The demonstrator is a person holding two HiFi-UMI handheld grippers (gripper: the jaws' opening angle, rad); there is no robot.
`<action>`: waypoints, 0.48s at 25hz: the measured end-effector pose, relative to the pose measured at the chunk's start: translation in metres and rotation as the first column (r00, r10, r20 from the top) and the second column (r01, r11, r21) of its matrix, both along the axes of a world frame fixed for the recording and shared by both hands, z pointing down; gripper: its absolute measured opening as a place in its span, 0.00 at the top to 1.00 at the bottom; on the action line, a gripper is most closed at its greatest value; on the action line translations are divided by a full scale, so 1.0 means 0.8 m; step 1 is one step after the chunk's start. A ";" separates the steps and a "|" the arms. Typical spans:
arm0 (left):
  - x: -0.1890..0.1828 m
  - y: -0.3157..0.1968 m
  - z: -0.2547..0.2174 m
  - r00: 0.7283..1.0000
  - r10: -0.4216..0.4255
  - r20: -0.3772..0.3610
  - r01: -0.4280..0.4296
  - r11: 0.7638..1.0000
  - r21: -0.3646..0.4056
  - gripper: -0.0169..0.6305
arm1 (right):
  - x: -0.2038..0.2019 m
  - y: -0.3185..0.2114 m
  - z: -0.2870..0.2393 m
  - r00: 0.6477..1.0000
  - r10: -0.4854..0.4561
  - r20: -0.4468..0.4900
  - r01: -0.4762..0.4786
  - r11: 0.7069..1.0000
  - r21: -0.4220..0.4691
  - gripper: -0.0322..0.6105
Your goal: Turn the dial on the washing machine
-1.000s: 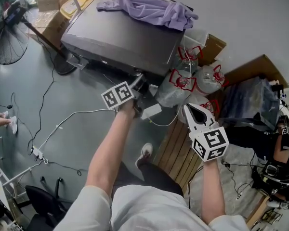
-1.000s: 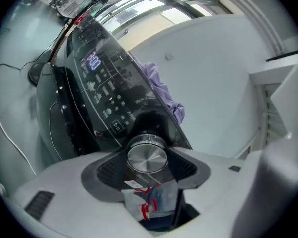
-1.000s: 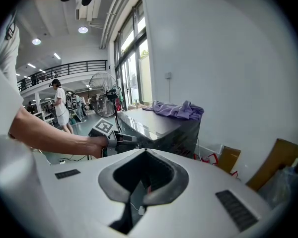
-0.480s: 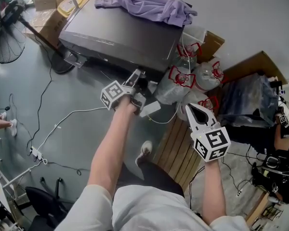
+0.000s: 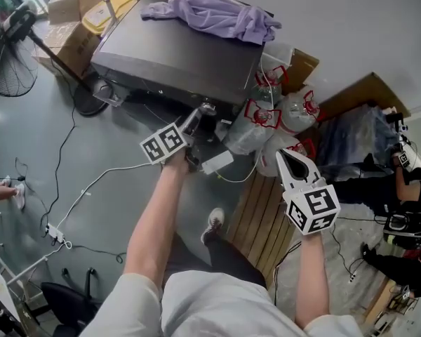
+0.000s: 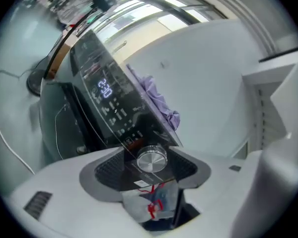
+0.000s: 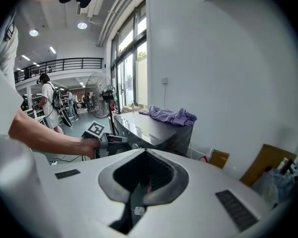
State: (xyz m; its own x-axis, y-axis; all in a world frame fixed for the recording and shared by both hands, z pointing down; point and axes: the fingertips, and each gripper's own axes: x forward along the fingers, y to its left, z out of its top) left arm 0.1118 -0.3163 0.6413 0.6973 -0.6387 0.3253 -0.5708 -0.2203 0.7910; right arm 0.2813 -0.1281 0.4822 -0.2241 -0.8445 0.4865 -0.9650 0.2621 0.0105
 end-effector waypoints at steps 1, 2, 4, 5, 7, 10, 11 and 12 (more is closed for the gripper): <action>-0.012 0.002 -0.010 0.999 0.016 0.049 -0.018 0.999 0.036 0.55 | -0.003 0.001 -0.007 1.000 0.007 -0.005 -0.007 1.000 0.009 0.93; -0.027 0.004 -0.022 0.995 0.026 0.098 -0.033 0.997 0.074 0.55 | -0.006 0.000 -0.014 1.000 0.013 -0.009 -0.013 1.000 0.019 0.93; -0.057 0.005 -0.047 0.978 0.042 0.206 -0.075 0.985 0.152 0.63 | -0.012 -0.001 -0.031 0.999 0.026 -0.018 -0.025 0.999 0.039 0.93; -0.071 0.005 -0.060 0.962 0.055 0.269 -0.109 0.975 0.191 0.66 | -0.015 -0.003 -0.040 0.999 0.033 -0.026 -0.031 0.998 0.050 0.93; -0.097 0.006 -0.093 0.910 0.076 0.407 -0.200 0.942 0.271 0.70 | -0.024 -0.008 -0.064 0.998 0.045 -0.047 -0.041 0.996 0.079 0.93; -0.133 0.002 -0.149 0.815 0.057 0.576 -0.330 0.864 0.381 0.74 | -0.049 -0.022 -0.100 0.996 0.042 -0.080 -0.031 0.990 0.134 0.93; -0.145 0.001 -0.167 0.798 0.041 0.601 -0.352 0.841 0.410 0.78 | -0.060 -0.027 -0.112 0.995 0.035 -0.095 -0.020 0.988 0.151 0.93; -0.156 0.001 -0.186 0.789 0.026 0.613 -0.365 0.823 0.435 0.83 | -0.070 -0.032 -0.124 0.993 0.029 -0.111 -0.010 0.986 0.167 0.93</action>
